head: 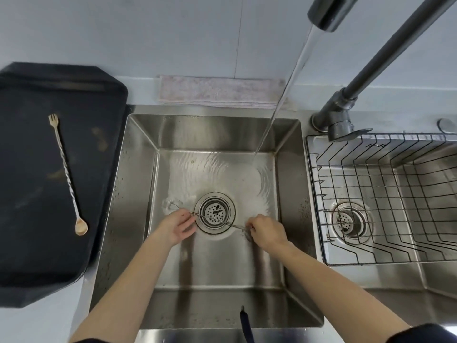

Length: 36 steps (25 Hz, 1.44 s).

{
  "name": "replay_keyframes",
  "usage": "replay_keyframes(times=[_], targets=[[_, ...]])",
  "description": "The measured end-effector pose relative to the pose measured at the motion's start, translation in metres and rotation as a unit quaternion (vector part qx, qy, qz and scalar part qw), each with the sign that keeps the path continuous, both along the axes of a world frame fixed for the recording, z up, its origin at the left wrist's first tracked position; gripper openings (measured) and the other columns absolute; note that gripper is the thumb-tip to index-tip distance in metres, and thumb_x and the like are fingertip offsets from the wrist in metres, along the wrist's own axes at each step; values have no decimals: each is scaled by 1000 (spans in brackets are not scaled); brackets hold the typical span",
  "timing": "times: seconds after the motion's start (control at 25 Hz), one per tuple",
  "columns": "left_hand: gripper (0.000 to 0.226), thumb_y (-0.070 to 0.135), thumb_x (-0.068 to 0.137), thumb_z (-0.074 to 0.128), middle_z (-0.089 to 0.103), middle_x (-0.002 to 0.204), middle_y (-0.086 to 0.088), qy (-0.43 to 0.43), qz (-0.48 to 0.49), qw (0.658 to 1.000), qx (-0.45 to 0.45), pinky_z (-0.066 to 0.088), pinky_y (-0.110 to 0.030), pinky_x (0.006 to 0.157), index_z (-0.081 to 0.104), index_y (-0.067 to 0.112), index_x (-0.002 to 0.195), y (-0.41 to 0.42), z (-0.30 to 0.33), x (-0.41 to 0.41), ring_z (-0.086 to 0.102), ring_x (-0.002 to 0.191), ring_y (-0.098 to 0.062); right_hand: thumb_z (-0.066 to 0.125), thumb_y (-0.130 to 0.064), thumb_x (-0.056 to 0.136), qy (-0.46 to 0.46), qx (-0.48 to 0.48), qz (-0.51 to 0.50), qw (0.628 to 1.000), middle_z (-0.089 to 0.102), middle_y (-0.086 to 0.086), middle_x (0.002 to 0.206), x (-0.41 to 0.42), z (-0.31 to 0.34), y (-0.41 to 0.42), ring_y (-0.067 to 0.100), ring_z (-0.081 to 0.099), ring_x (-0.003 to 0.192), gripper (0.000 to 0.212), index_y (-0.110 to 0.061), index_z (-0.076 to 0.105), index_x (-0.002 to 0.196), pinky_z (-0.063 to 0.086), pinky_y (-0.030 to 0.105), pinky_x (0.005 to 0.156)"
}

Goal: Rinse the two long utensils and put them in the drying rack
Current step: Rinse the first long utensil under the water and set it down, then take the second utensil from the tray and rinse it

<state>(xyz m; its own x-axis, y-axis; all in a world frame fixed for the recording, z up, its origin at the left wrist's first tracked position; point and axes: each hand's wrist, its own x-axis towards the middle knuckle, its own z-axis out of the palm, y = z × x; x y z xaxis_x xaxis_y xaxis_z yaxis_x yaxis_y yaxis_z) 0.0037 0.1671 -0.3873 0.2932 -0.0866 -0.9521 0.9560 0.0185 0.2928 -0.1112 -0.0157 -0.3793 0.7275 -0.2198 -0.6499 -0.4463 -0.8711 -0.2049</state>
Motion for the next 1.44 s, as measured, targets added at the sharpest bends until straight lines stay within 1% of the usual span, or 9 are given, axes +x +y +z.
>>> replay_keyframes(times=[0.08,0.16,0.28,0.48,0.6,0.76,1.04,1.2,1.44], targets=[[17,6,91,48,50,106,-7,-14,-45,999,16,38,-40,94,49,13,76,-2,10,-2,53,95,-19,38,-10,94,0,-5,2,1000,60,11,124,0,9,1,32,56,113,32,-14,59,118,47,38,89],[12,6,90,49,52,96,-6,-66,-144,984,79,38,-34,85,54,14,98,-3,23,-8,52,83,-17,39,-12,94,-6,-14,15,1000,60,12,125,1,21,4,32,56,114,32,-12,58,119,46,38,91],[42,8,88,53,56,119,-16,-201,-309,915,167,44,-30,79,46,5,130,-5,46,-13,52,92,-23,41,-20,93,-11,-16,19,1000,57,14,130,3,43,10,33,52,119,36,-11,53,126,41,40,99],[48,15,90,52,44,141,-17,-321,-453,811,184,34,-29,105,40,5,135,5,93,-10,46,128,-28,44,-34,93,-41,-18,30,999,53,12,135,6,81,28,31,50,124,46,-13,45,133,37,43,105],[49,21,89,52,44,143,-13,-378,-496,751,216,32,-29,107,40,10,136,19,121,-5,42,132,-26,45,-32,93,-90,8,5,996,50,11,139,10,103,42,30,48,126,46,-14,42,136,38,43,106],[47,23,91,48,46,141,-12,-429,-505,709,242,35,-32,105,40,14,136,47,152,-3,42,130,-28,47,-28,93,-145,65,-45,986,49,9,141,20,123,72,29,47,128,46,-13,40,137,42,42,105],[43,24,93,46,46,141,-9,-444,-485,690,302,45,-38,95,40,13,134,121,171,20,59,103,-34,47,-16,90,-218,107,-30,970,63,14,121,55,140,152,30,54,116,34,-7,55,122,46,38,98],[39,22,93,48,54,133,-12,-418,-471,710,316,43,-38,99,44,9,130,151,164,40,53,118,-29,46,-13,90,-222,118,-28,967,65,18,116,76,147,187,34,57,111,30,-5,61,115,49,38,94],[32,27,92,50,62,120,-13,-402,-452,716,349,47,-36,88,57,9,117,166,150,66,58,108,-29,49,-18,92,-209,124,-19,970,67,15,112,112,142,226,33,61,105,24,-8,65,107,51,38,88]])
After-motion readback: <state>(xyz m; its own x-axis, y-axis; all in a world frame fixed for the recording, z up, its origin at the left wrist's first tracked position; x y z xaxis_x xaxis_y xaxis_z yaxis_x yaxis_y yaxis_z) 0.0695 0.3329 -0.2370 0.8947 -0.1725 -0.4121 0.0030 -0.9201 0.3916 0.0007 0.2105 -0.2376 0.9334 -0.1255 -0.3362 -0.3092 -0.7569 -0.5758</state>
